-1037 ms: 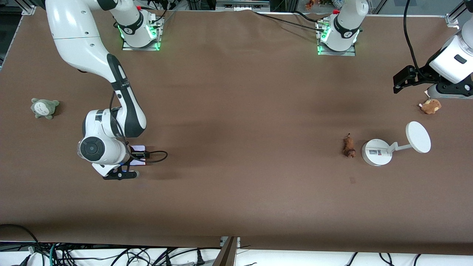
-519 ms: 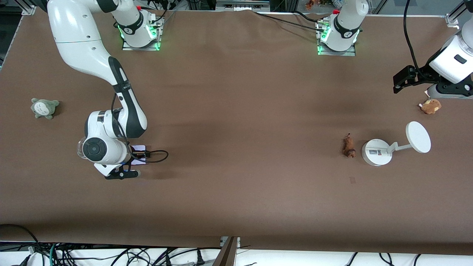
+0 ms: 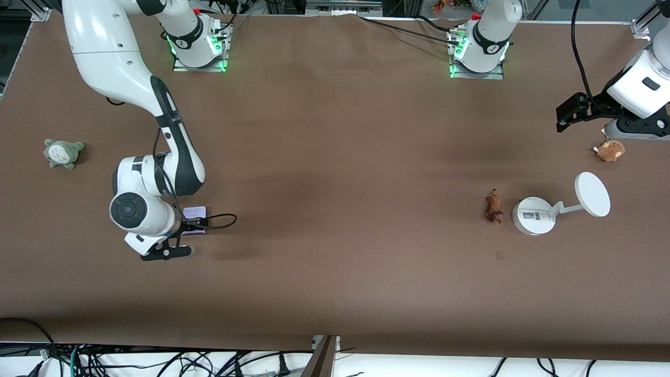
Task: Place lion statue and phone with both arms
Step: 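Lower the phone beside the glass cup and open the right gripper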
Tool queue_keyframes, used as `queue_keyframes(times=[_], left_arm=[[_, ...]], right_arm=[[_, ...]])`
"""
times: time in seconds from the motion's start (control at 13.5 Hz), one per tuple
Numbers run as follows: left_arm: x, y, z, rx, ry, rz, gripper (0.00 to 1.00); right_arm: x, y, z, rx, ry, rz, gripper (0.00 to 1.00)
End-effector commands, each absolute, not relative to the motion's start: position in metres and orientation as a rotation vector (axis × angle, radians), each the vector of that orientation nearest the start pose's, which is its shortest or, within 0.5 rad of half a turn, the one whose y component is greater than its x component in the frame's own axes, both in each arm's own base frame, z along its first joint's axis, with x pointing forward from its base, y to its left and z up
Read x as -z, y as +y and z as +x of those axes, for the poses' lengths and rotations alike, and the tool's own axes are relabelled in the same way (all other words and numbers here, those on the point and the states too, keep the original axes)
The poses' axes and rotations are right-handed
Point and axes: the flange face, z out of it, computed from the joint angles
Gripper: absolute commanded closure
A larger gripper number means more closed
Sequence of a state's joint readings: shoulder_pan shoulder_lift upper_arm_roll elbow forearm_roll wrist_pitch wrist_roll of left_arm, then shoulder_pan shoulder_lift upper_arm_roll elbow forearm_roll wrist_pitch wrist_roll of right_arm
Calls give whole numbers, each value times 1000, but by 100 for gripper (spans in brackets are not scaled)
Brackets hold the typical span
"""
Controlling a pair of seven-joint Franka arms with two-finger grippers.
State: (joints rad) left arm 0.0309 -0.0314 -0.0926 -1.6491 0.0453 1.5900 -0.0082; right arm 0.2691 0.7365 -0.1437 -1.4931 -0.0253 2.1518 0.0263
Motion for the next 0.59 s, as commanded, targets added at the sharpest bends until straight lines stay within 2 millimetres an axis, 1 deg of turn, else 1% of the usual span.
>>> queue_keyframes(times=[0.0, 0.15, 0.3, 0.37, 0.44, 0.52], left_arm=[[-611, -35, 542, -39, 108, -3108, 0], [-611, -39, 541, -44, 117, -3107, 0], [-610, -38, 544, -37, 118, -3108, 0], [-612, -38, 545, -32, 118, -3108, 0], [-611, -34, 545, -37, 108, -3109, 0], [-611, -32, 545, -37, 111, -3109, 0]], right_arm=[[-283, 109, 708, -67, -277, -3255, 0], [-325, 109, 713, -26, -266, -3251, 0], [-362, 101, 712, 8, -237, -3248, 0], [-379, 94, 710, 20, -213, -3247, 0], [-395, 82, 709, 31, -182, -3255, 0], [-417, 73, 708, 66, -154, -3256, 0]])
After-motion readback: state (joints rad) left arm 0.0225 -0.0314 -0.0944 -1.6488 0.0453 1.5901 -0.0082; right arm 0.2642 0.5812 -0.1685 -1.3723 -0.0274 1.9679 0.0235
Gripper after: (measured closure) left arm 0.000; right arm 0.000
